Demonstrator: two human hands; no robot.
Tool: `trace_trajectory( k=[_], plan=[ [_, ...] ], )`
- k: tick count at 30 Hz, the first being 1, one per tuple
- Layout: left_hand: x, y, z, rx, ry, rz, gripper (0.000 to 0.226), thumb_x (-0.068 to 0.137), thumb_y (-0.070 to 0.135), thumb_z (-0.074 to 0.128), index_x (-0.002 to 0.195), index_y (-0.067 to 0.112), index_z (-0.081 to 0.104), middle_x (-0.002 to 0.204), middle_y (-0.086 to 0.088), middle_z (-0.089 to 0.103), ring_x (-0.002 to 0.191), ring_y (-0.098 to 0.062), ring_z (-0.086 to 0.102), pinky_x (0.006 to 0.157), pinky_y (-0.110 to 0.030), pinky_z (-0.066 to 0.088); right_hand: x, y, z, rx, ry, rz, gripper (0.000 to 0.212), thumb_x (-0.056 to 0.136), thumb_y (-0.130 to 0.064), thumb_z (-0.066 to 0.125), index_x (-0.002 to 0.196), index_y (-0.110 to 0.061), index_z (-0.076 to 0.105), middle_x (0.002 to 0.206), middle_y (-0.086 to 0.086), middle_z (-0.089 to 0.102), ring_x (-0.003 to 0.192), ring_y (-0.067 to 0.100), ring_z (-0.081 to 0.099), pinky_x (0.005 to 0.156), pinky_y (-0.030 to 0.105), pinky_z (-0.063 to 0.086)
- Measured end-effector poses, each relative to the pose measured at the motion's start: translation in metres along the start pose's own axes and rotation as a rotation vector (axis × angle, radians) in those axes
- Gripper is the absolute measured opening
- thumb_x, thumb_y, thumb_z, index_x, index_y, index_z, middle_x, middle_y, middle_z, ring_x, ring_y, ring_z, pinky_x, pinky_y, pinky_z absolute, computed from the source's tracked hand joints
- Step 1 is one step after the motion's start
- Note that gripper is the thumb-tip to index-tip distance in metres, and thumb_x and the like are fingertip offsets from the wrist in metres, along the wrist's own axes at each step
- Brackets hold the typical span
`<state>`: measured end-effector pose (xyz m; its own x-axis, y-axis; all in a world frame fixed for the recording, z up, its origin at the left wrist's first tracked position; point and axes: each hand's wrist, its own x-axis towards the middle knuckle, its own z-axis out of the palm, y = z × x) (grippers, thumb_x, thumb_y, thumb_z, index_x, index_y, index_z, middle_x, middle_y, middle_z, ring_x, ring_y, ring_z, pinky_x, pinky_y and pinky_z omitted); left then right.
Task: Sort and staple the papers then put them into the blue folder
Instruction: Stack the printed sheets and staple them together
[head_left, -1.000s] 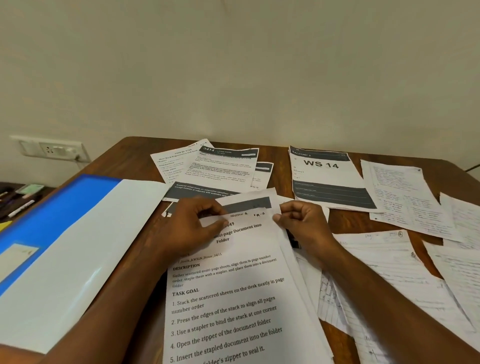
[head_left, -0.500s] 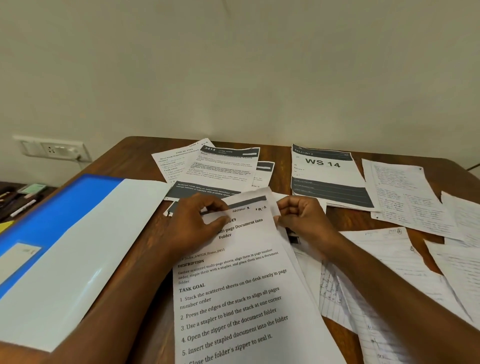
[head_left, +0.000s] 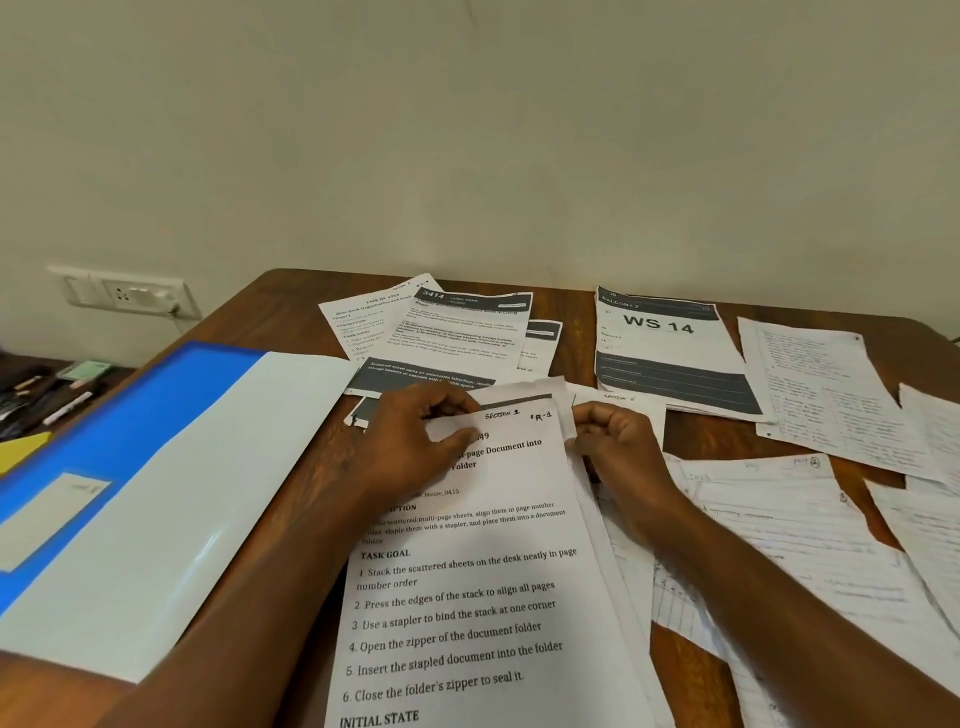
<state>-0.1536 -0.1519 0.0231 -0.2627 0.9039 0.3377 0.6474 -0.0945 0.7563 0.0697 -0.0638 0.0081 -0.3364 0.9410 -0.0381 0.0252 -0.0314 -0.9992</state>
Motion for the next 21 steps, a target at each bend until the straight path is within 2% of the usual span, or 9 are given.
trace_trajectory(
  k=[2,6,9,13,18,20,21],
  plan=[
    [0.001,-0.004,0.001,0.009,-0.020,0.025,0.020,0.084,0.014,0.087,0.101,0.021,0.079,0.093,0.013,0.073,0.089,0.012,0.064,0.075,0.000,0.042,0.000,0.000,-0.002,0.013,0.006,0.014,0.038,0.090,0.019,0.050,0.100,-0.008,0.075,0.095,0.010,0.081,0.083,0.023,0.078,0.064,0.032,0.061],
    [-0.001,-0.004,-0.003,0.015,-0.047,0.044,0.013,0.082,0.008,0.086,0.091,0.014,0.078,0.087,0.008,0.074,0.083,0.008,0.065,0.071,-0.003,0.044,0.001,0.004,-0.002,0.026,0.035,0.020,0.039,0.090,0.018,0.050,0.104,-0.008,0.074,0.100,0.011,0.081,0.092,0.028,0.077,0.080,0.040,0.063],
    [-0.003,0.002,-0.007,0.025,-0.070,0.084,0.011,0.082,0.003,0.084,0.085,0.011,0.076,0.085,0.001,0.076,0.081,0.002,0.066,0.069,-0.004,0.044,0.001,0.003,-0.001,0.040,0.041,0.030,0.039,0.091,0.018,0.050,0.105,-0.008,0.074,0.101,0.011,0.081,0.092,0.028,0.077,0.082,0.041,0.063],
    [-0.002,0.000,-0.005,0.036,-0.059,0.107,0.011,0.081,0.002,0.084,0.086,0.010,0.077,0.082,0.003,0.074,0.076,0.010,0.063,0.068,-0.002,0.042,0.000,0.002,0.000,0.046,0.043,0.020,0.037,0.091,0.018,0.051,0.105,-0.007,0.074,0.100,0.012,0.080,0.091,0.028,0.076,0.084,0.044,0.064],
    [0.001,-0.010,0.000,0.059,0.054,0.106,0.013,0.081,0.010,0.087,0.088,0.016,0.078,0.089,0.010,0.072,0.089,0.003,0.063,0.073,-0.002,0.040,-0.004,0.003,0.002,0.032,-0.018,-0.020,0.037,0.090,0.022,0.050,0.107,-0.003,0.073,0.099,0.015,0.080,0.089,0.030,0.078,0.075,0.038,0.065],
    [0.006,-0.018,0.002,0.085,0.089,0.156,0.017,0.080,0.013,0.089,0.090,0.018,0.076,0.101,0.008,0.070,0.100,-0.001,0.062,0.084,-0.005,0.040,-0.005,0.004,0.003,0.036,-0.045,-0.041,0.039,0.089,0.024,0.048,0.107,-0.001,0.072,0.099,0.016,0.079,0.088,0.030,0.077,0.073,0.036,0.065],
    [0.009,-0.022,0.003,0.085,0.090,0.171,0.019,0.079,0.015,0.090,0.092,0.020,0.076,0.110,0.009,0.069,0.107,0.002,0.060,0.090,-0.006,0.039,-0.005,0.004,0.002,0.043,-0.054,-0.050,0.040,0.088,0.025,0.048,0.108,-0.001,0.072,0.100,0.017,0.079,0.089,0.030,0.077,0.073,0.036,0.065]
  ],
)
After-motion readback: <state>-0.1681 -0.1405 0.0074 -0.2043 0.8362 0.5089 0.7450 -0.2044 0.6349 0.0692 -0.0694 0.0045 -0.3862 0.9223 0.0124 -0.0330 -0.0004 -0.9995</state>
